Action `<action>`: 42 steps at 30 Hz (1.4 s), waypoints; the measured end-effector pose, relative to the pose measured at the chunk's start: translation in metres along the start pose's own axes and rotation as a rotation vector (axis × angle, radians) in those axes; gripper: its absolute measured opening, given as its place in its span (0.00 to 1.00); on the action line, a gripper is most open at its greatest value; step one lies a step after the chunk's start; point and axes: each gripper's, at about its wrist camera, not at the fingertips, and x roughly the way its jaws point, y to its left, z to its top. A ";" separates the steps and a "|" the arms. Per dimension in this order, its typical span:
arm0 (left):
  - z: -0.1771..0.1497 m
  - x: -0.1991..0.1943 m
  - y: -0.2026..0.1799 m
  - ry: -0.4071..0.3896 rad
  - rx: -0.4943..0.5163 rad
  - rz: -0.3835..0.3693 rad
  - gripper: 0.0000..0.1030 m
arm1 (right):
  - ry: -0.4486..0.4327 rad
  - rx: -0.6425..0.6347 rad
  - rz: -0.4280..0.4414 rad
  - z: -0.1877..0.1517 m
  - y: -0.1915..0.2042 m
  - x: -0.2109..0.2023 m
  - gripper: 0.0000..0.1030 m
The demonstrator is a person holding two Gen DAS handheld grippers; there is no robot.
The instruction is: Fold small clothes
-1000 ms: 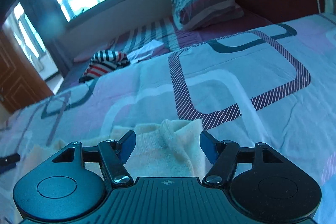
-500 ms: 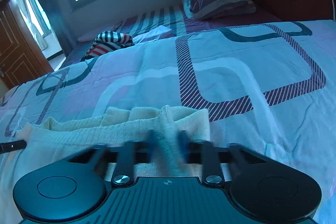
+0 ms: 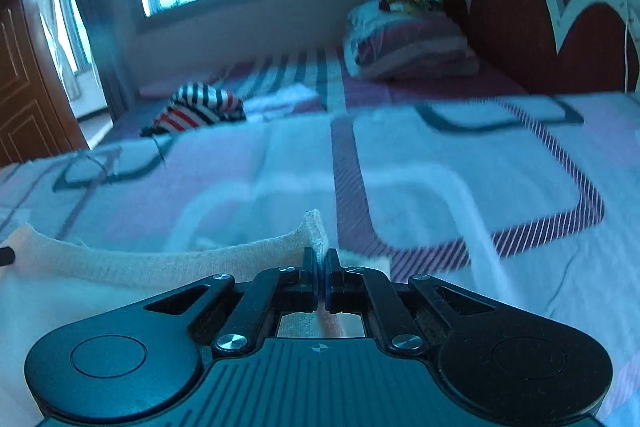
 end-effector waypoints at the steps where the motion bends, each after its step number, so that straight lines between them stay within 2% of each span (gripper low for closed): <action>1: -0.004 0.003 0.001 0.012 0.009 0.009 0.04 | 0.020 0.011 -0.004 -0.003 -0.002 0.005 0.02; 5: -0.006 -0.001 -0.001 0.013 0.031 0.032 0.16 | 0.016 0.006 -0.020 -0.004 -0.006 0.002 0.03; 7: -0.005 -0.012 -0.002 -0.008 0.037 0.044 0.36 | -0.007 -0.007 -0.028 -0.002 -0.006 -0.007 0.03; 8: -0.005 -0.020 -0.002 -0.028 0.035 0.050 0.41 | -0.017 -0.006 -0.028 -0.001 -0.005 -0.012 0.03; 9: -0.006 -0.028 -0.004 -0.051 0.035 0.057 0.54 | -0.027 0.000 -0.026 -0.001 -0.004 -0.019 0.03; 10: -0.008 -0.035 -0.006 -0.066 0.038 0.054 0.57 | -0.037 0.006 -0.017 0.000 -0.004 -0.026 0.03; 14: -0.015 -0.056 -0.023 -0.052 0.094 -0.003 0.59 | -0.055 -0.033 0.040 -0.001 0.015 -0.049 0.03; 18: -0.030 -0.055 -0.052 0.012 0.167 -0.056 0.60 | -0.021 -0.051 0.101 -0.011 0.041 -0.054 0.03; 23: -0.045 -0.039 -0.068 0.109 0.170 -0.020 0.62 | 0.036 -0.102 0.153 -0.033 0.078 -0.048 0.04; 25: -0.050 -0.037 -0.067 0.107 0.193 -0.001 0.62 | 0.057 -0.122 0.146 -0.042 0.085 -0.045 0.04; 28: -0.052 -0.040 -0.062 0.107 0.198 0.009 0.62 | 0.063 -0.128 0.102 -0.050 0.077 -0.041 0.04; 34: -0.053 -0.051 -0.048 0.108 0.197 0.039 0.62 | 0.055 -0.085 -0.004 -0.054 0.031 -0.053 0.04; 37: -0.054 -0.055 -0.047 0.109 0.202 0.052 0.62 | 0.060 -0.066 -0.017 -0.055 0.018 -0.061 0.04; 40: -0.054 -0.062 -0.048 0.110 0.196 0.066 0.62 | 0.056 -0.065 -0.022 -0.054 0.022 -0.071 0.04; 42: -0.054 -0.069 -0.050 0.103 0.188 0.063 0.64 | 0.048 -0.055 0.004 -0.055 0.028 -0.080 0.05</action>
